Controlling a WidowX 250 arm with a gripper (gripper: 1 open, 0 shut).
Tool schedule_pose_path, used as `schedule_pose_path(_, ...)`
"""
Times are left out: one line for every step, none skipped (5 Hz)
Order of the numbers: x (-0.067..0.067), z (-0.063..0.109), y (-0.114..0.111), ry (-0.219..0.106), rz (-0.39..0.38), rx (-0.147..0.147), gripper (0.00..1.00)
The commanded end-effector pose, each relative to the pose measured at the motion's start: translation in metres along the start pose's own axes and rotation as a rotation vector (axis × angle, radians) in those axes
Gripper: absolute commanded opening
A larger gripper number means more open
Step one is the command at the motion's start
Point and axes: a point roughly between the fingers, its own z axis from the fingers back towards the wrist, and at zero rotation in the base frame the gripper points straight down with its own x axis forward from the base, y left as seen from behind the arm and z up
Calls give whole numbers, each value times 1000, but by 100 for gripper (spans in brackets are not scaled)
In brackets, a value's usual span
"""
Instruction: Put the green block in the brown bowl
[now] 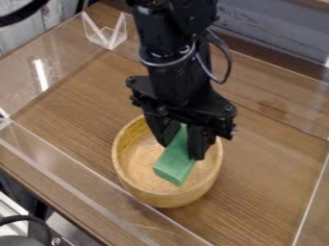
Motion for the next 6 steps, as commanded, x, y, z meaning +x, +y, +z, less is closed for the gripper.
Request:
schedule_pose_path(5, 4, 1, -25, 6, -6, 0)
schedule_pose_path(5, 3, 2, -25, 9, -8, 0)
schedule_pose_path(6, 3, 4, -25, 11, -10, 100)
schedule_pose_path(13, 3, 6, -29, 23, -13, 100)
schedule_pose_path(21, 6, 10, -36, 39, -18, 100)
schedule_pose_path(30, 9, 14, -43, 54, -23, 100)
